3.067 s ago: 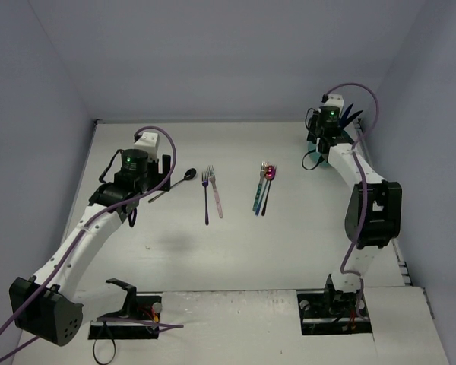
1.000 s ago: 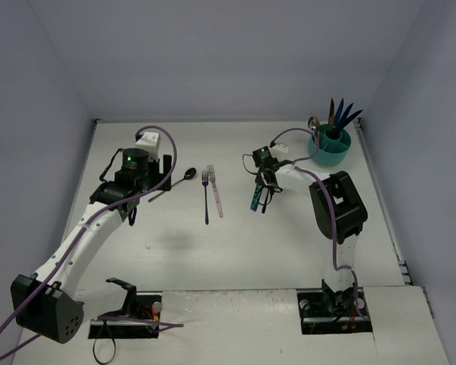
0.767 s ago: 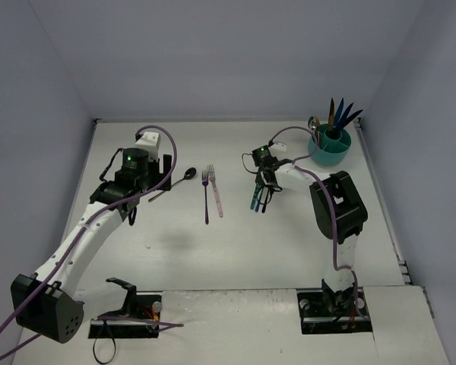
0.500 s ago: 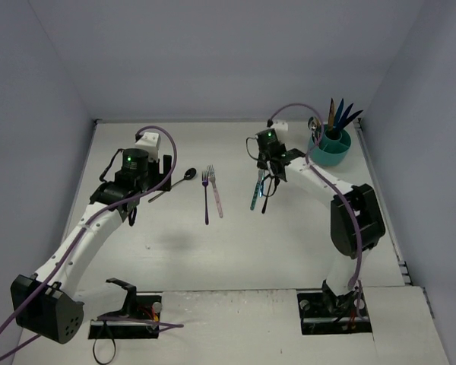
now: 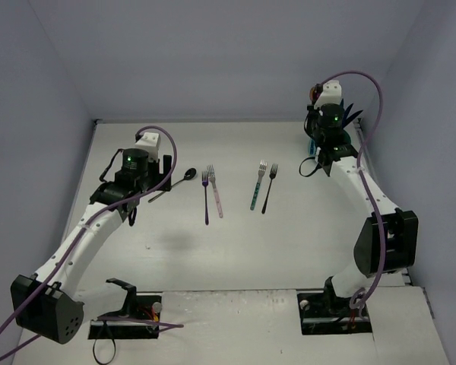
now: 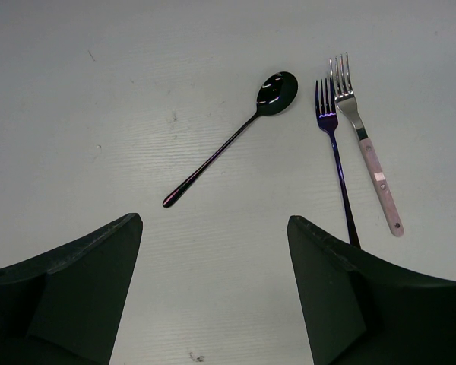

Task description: Sort the eating utensils into containers

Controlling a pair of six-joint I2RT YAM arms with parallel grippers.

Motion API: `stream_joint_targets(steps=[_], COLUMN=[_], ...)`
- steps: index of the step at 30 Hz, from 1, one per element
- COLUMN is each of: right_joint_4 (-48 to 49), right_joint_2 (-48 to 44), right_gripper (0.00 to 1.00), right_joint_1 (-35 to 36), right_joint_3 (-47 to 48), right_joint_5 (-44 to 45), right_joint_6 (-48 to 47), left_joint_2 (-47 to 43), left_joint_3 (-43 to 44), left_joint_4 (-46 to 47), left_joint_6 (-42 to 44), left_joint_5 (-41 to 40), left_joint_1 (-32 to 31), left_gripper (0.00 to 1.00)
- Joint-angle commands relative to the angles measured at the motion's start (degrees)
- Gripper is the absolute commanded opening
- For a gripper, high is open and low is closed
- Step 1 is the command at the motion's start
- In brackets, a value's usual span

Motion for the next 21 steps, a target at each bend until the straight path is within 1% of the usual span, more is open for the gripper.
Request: stream_joint_targets(steps=[1,8,16,21], right_joint_4=[16.18,25.31,30.34,31.29], right_joint_2=[3.09,10.72,17.45,19.59], right_gripper=[0.00,0.00,0.00,0.00], right_joint_1=[-3.14,-7.09,-8.96,-9.37], right_joint_3=[0.41,1.06,3.00,5.22], right_joint_5=[-6.31,-11.58,-12.93,-13.92], right_joint_6=[-9.37,-9.99,-10.95,-10.93], left_joint_2=[0.03,0.90,1.63,1.91], left_joint_3=[1.46,1.72,1.64,1.55], left_joint_4=[2.64,2.50,2.89,2.91], left_joint_6=[0.30,0.32,0.04,-0.02], left_joint_5=[0.15,0.20,0.73,0.97], left_joint_1=[0.42,0.42,0.42,0.37], left_gripper=[0.74,0.74,0.74,0.74])
